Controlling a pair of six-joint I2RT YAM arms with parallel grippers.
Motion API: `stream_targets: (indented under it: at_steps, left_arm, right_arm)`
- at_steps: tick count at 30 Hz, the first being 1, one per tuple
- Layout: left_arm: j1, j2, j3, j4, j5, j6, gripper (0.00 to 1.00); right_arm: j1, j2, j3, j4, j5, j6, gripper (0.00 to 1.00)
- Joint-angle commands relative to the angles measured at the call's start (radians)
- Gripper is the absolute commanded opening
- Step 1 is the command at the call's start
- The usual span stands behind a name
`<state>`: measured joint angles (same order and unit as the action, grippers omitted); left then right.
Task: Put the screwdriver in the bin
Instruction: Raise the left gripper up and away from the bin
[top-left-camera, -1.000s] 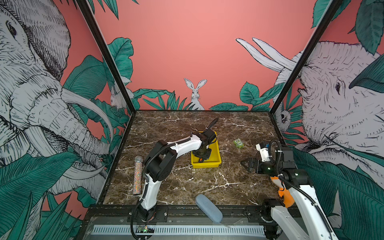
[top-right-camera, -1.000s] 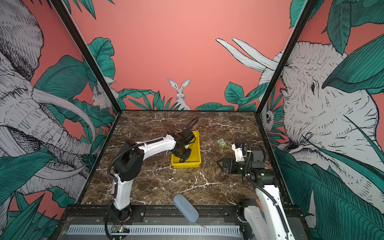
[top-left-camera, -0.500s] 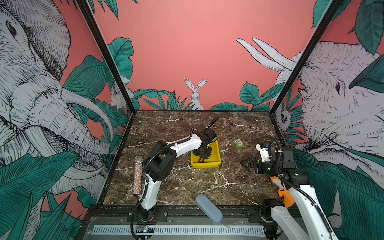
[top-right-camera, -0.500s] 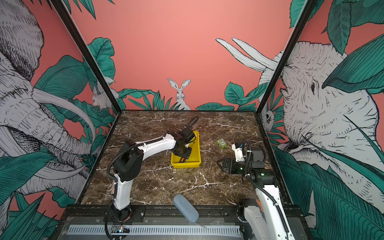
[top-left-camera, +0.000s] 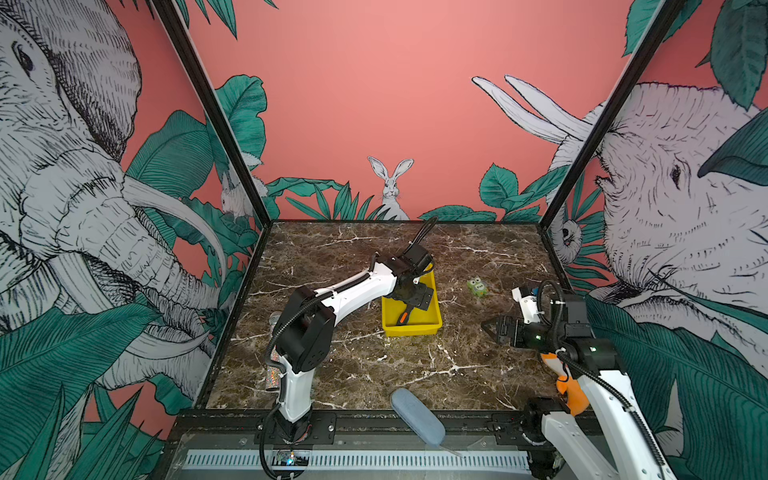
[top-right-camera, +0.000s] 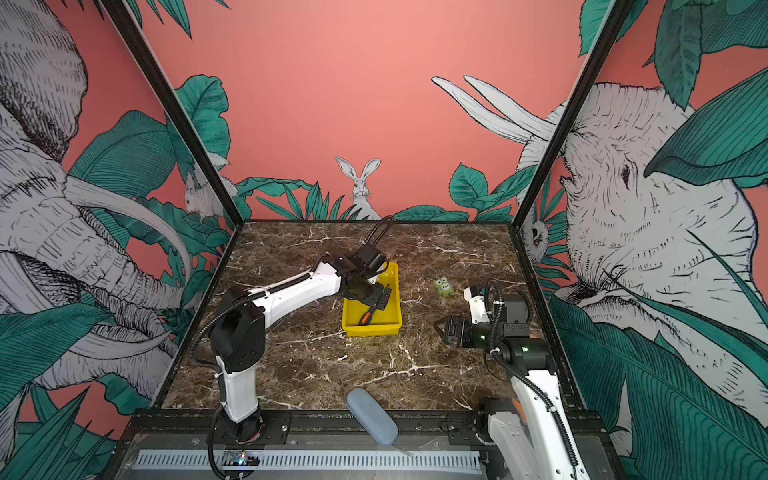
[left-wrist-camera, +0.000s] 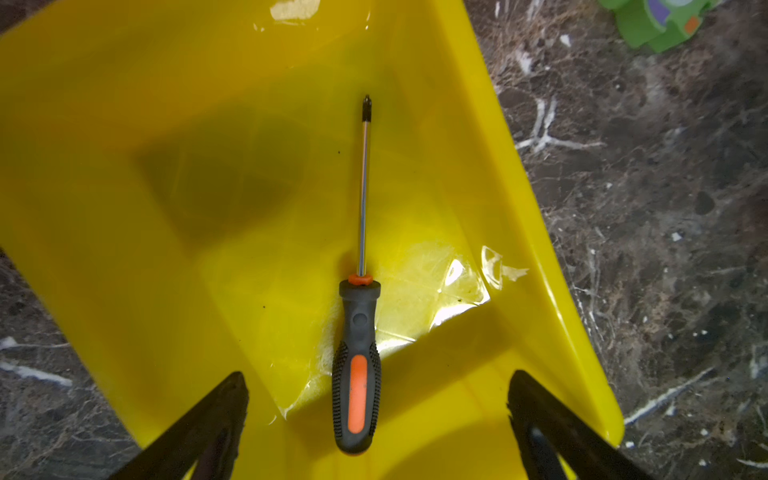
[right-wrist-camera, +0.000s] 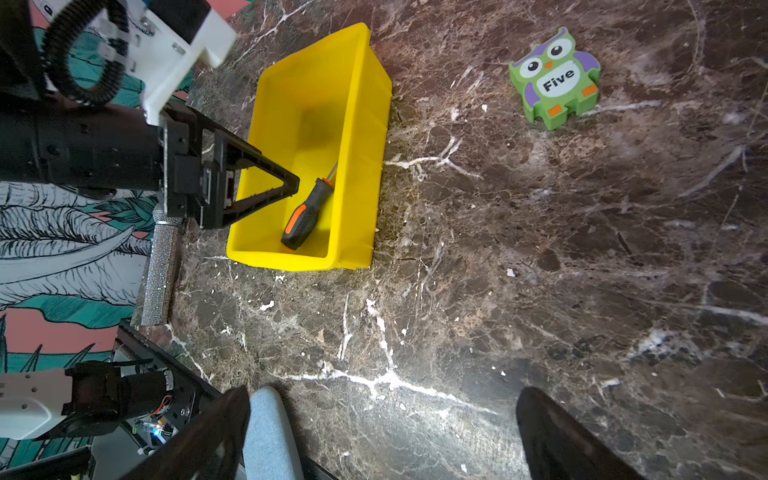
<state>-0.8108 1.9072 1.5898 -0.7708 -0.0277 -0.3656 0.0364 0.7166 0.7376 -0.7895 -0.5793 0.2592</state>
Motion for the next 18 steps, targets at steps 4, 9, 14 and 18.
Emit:
stream_targets:
  at_steps: [4, 9, 14, 18]
  left_arm:
    - [0.043, -0.095, -0.006, 0.031, 0.008, 0.049, 1.0]
    - [0.15, -0.175, -0.072, 0.083, 0.051, 0.076, 0.99]
    - [0.23, -0.275, -0.129, 0.121, 0.006, 0.156, 0.99]
    - [0.315, -0.373, -0.212, 0.209, 0.069, 0.155, 0.99]
  right_arm:
    - [-0.004, -0.019, -0.006, 0.013, 0.02, 0.005, 0.99]
    - [-0.003, -0.022, -0.006, 0.012, 0.036, 0.006, 0.99]
    - [-0.003, -0.026, -0.004, 0.009, 0.052, 0.006, 0.99]
    - [-0.003, -0.022, -0.002, 0.006, 0.061, 0.005, 0.99]
